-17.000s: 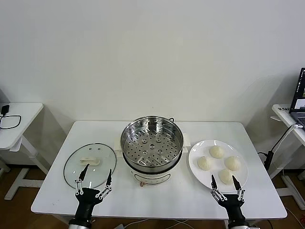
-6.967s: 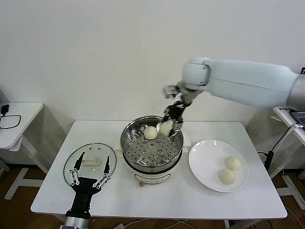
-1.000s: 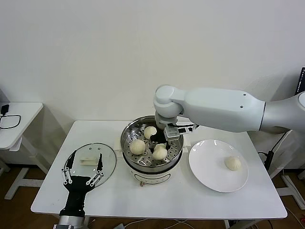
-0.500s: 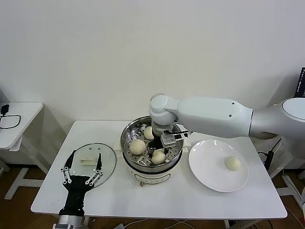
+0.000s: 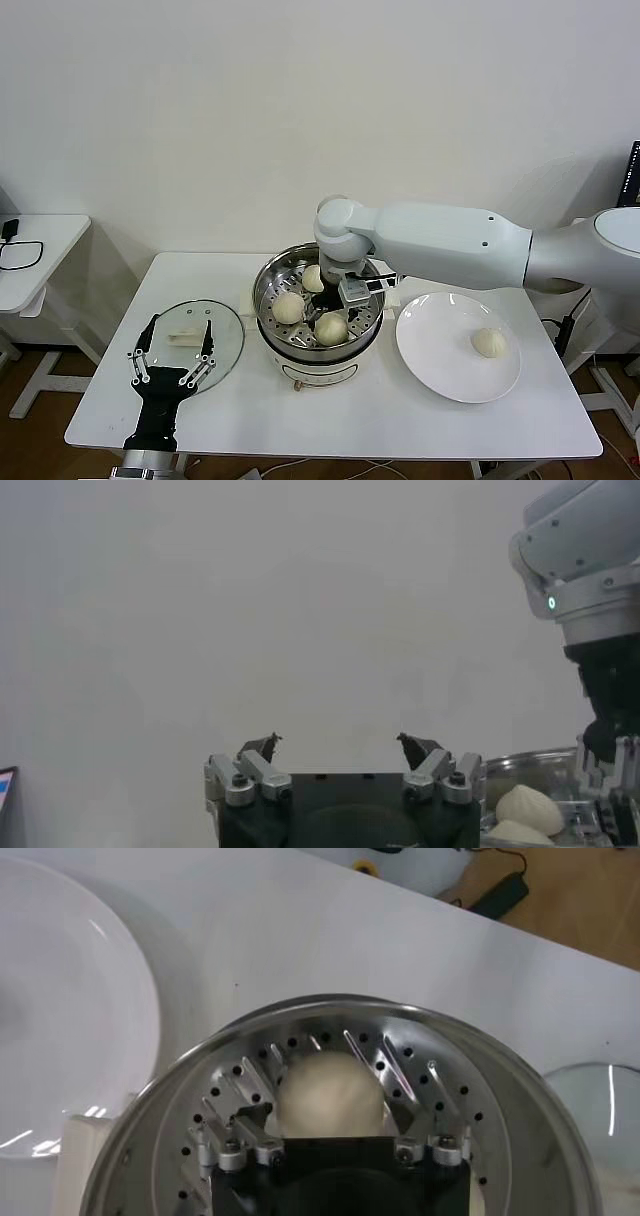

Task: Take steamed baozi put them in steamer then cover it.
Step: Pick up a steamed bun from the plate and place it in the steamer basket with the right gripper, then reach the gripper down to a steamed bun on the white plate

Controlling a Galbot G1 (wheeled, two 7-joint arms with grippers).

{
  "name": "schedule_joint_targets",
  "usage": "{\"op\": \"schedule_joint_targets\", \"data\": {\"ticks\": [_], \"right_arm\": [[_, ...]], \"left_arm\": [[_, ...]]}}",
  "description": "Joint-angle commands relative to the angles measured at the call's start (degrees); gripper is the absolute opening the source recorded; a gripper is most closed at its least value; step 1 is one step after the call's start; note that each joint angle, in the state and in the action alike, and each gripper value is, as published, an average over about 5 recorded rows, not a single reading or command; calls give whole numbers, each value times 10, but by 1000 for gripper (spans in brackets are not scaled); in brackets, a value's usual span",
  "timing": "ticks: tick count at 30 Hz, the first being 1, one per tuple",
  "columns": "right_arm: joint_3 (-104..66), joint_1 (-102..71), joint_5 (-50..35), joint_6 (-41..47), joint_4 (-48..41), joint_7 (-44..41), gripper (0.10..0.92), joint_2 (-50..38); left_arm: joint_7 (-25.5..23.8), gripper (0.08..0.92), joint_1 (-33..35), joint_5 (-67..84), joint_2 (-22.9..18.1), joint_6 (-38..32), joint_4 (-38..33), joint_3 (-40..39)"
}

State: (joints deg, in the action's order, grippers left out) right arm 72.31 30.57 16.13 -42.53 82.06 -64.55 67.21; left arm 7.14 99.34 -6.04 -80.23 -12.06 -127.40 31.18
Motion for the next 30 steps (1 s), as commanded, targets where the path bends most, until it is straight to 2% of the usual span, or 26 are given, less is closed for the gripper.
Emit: {"op": "schedule_joint_targets", "data": {"ticks": [1,4,8,12,18,24,30], "right_arm": [[-66,28,-69,43,-6,-28,823,-59],[-69,56,-157,119,-29,-39,823,-105],[-8,106,-327,292,-78,-35,823,-172],[16,109,-403,406,-138,-43,823,-228],[26,56,-390,447,-221,-56,823,-282],[15,-43,-321,418,-278,-52,823,-300],[-17,-122,-277,399,-298,-35,823,-293]], "left_arm": [[0,823,-1,0,1,2,-1,0],[0,823,-1,-1,2,3,-2,-1],[0,823,-1,-1,3,4,-3,-3],[0,823,-1,-2,4,4,-3,-5],[0,823,-2,-2,6,4,-4,-7],[0,823,-2,-2,7,7,-8,-6],[0,823,1,-2,6,9,-10,-5]]}}
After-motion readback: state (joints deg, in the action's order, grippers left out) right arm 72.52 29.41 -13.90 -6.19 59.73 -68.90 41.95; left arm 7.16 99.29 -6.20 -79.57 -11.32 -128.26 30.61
